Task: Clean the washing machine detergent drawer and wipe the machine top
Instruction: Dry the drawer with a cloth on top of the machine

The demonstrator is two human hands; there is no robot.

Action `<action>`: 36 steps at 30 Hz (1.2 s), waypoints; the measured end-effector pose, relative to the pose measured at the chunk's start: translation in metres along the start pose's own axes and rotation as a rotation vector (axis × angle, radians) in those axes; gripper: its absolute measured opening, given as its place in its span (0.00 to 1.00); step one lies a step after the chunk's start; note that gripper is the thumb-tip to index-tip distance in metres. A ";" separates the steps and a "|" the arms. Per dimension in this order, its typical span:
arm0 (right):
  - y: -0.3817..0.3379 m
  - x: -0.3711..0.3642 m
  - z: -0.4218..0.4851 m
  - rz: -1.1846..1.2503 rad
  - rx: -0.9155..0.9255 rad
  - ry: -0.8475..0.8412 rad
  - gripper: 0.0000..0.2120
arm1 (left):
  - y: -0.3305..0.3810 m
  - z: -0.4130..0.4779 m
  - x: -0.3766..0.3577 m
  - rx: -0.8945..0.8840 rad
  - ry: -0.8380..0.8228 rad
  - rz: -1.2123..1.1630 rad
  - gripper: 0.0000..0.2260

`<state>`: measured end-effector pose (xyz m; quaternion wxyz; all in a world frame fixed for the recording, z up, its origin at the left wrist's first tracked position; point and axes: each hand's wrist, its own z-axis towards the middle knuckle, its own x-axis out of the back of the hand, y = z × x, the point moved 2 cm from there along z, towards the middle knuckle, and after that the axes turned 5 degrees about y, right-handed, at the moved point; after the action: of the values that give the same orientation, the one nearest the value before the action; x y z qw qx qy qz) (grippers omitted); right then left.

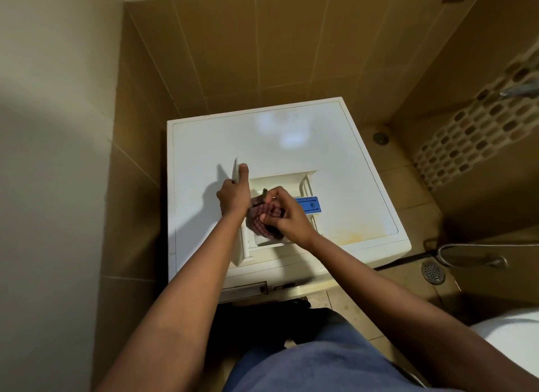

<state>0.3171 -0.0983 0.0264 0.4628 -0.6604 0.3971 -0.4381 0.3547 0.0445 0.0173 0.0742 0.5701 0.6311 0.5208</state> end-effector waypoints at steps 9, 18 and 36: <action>-0.008 0.031 -0.042 -0.310 -0.059 0.242 0.05 | -0.004 -0.002 0.003 0.051 -0.017 0.002 0.30; -0.004 -0.028 -0.056 -1.057 0.032 -0.115 0.24 | -0.032 -0.023 0.009 0.095 -0.118 0.030 0.39; 0.020 -0.021 -0.035 -0.988 0.237 -0.077 0.17 | -0.029 -0.024 0.008 0.094 -0.023 -0.047 0.32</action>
<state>0.2754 -0.0931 0.0097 0.2866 -0.7280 -0.0323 -0.6219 0.3172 0.0429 0.0105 0.0667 0.5638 0.6672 0.4822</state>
